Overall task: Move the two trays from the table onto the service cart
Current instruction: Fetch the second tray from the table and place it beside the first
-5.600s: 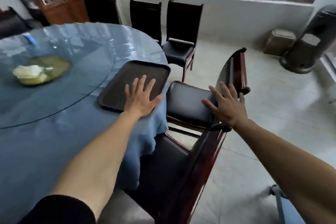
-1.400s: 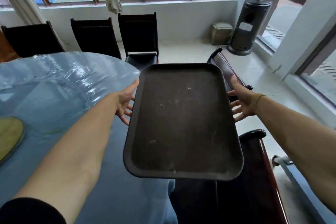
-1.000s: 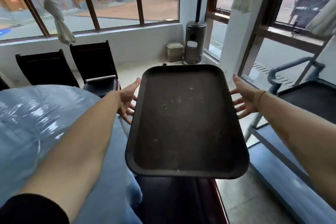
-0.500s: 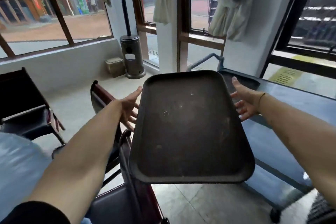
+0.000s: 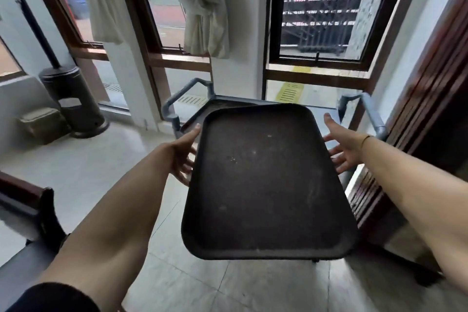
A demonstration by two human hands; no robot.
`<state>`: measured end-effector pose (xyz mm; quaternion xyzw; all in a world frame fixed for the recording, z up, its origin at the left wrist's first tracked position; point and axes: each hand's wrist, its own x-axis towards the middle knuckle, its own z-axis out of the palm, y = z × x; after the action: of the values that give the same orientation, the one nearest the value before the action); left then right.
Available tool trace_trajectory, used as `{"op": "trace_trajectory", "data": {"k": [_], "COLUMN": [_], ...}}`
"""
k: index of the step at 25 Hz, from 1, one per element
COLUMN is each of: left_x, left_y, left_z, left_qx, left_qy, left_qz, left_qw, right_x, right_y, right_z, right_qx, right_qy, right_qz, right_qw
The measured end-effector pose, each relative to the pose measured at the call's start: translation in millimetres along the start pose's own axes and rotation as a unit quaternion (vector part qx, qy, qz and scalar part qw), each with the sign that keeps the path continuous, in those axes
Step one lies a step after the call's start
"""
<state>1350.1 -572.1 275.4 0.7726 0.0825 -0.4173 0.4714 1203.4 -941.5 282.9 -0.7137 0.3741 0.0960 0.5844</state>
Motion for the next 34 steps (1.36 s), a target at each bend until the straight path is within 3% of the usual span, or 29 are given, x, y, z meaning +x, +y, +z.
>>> {"op": "trace_trajectory", "data": {"k": [9, 23, 34], "left_x": [90.7, 256.8, 345.9], "left_y": [86.7, 234.0, 293.9], "left_z": [44.4, 57.8, 109.1], "left_qx": [0.076, 0.128, 0.149], "left_qy": [-0.055, -0.120, -0.125], "left_qz": [0.010, -0.005, -0.028], "left_qw": [0.996, 0.985, 0.981], "right_x": [52.1, 197.3, 287.7], "right_y": [6.9, -58.7, -63.3], "right_z": [-56.7, -99.0, -149.5], "right_qx": [0.032, 0.036, 0.016], "right_qy": [0.058, 0.139, 0.112], "right_qz": [0.042, 0.106, 0.152], "right_qw": [0.997, 0.984, 0.982]}}
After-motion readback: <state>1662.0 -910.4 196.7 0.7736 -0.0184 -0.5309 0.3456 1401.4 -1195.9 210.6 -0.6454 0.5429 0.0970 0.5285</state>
